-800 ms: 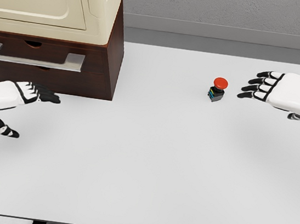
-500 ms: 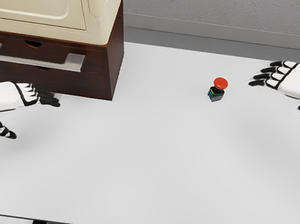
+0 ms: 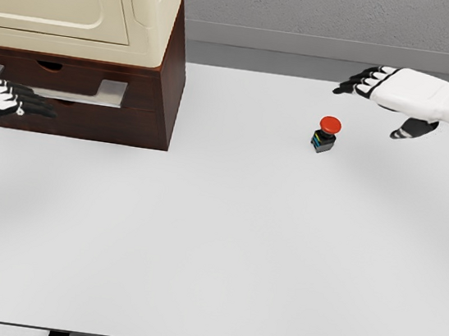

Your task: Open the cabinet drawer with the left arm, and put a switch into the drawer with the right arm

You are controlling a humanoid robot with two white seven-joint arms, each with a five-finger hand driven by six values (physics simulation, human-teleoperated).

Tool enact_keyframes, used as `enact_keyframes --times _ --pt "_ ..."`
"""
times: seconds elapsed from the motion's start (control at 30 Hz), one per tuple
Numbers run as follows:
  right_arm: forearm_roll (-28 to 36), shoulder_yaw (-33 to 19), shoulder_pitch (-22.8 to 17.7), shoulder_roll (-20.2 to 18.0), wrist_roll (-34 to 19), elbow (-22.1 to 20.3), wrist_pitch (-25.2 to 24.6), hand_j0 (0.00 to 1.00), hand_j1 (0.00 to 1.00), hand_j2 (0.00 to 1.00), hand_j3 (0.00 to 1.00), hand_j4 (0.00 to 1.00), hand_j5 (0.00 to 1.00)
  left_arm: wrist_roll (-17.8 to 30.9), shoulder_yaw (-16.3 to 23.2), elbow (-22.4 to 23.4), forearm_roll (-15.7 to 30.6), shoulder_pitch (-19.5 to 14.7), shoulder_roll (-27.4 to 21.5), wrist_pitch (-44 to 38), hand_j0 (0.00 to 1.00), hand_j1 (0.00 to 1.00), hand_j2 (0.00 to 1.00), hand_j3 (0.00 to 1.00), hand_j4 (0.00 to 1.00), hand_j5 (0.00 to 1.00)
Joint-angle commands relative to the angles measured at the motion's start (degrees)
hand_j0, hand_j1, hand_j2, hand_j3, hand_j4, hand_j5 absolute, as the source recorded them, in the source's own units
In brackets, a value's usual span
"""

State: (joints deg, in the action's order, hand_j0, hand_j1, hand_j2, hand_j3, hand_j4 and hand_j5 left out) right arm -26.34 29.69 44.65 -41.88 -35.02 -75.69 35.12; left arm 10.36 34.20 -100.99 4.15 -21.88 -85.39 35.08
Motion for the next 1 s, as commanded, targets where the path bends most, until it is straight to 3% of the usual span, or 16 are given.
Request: enact_keyframes --times 0.0,0.23,0.33,0.5,0.57,0.7,0.8,0.9,0.97 --pt "-0.20 2.91 0.26 3.56 0.02 4.06 -0.12 1.00 1.00 1.00 1.00 1.00 1.00 -0.43 -0.09 0.00 2.17 -0.35 -0.92 -0.08 1.00 1.00 1.00 1.00 1.00 1.00" --pt "-0.46 8.54 2.38 4.96 0.02 7.31 -0.12 1.00 1.00 1.00 1.00 1.00 1.00 0.10 -0.01 0.00 2.44 -5.80 -1.01 -0.08 1.00 1.00 1.00 1.00 1.00 1.00" --pt "-2.13 8.54 3.17 5.66 0.02 9.51 -0.12 1.00 1.00 1.00 1.00 1.00 1.00 0.63 0.08 -0.09 2.70 -5.98 -1.18 -0.08 1.00 1.00 1.00 1.00 1.00 1.00" --pt "-2.31 8.80 4.49 7.33 0.02 12.85 -0.12 1.00 1.00 1.00 1.00 1.00 1.00 9.06 5.62 -0.18 16.06 -5.89 -0.48 -0.08 1.00 1.00 1.00 1.00 1.00 1.00" --pt "-2.31 9.33 5.28 8.21 0.02 14.35 -0.12 1.00 1.00 1.00 1.00 1.00 1.00 16.53 5.79 -0.18 21.07 -7.03 0.31 -0.08 1.00 1.00 1.00 1.00 1.00 1.00" --pt "-2.40 9.86 5.89 8.57 0.02 15.75 -0.12 1.00 1.00 1.00 1.00 1.00 1.00 19.00 8.17 -0.18 28.98 -7.74 2.95 -0.08 1.00 1.00 1.00 1.00 1.00 1.00" --pt "-2.40 10.12 6.33 8.83 0.02 16.63 -0.12 1.00 1.00 1.00 1.00 1.00 1.00 19.44 8.26 -0.18 31.79 -10.20 3.65 -0.08 1.00 1.00 1.00 1.00 1.00 1.00" --pt "-3.63 10.03 6.42 10.06 0.02 18.91 -0.12 1.00 1.00 1.00 1.00 1.00 1.00 22.07 8.17 -0.18 32.76 -11.78 5.14 -9.06 1.00 1.00 1.00 1.00 1.00 1.00" --pt "-4.77 10.03 7.12 10.76 0.02 19.79 -0.12 1.00 1.00 1.00 1.00 1.00 1.00 21.90 8.17 -0.09 32.76 -11.78 5.14 -10.38 0.94 0.94 0.94 0.94 0.94 0.94"
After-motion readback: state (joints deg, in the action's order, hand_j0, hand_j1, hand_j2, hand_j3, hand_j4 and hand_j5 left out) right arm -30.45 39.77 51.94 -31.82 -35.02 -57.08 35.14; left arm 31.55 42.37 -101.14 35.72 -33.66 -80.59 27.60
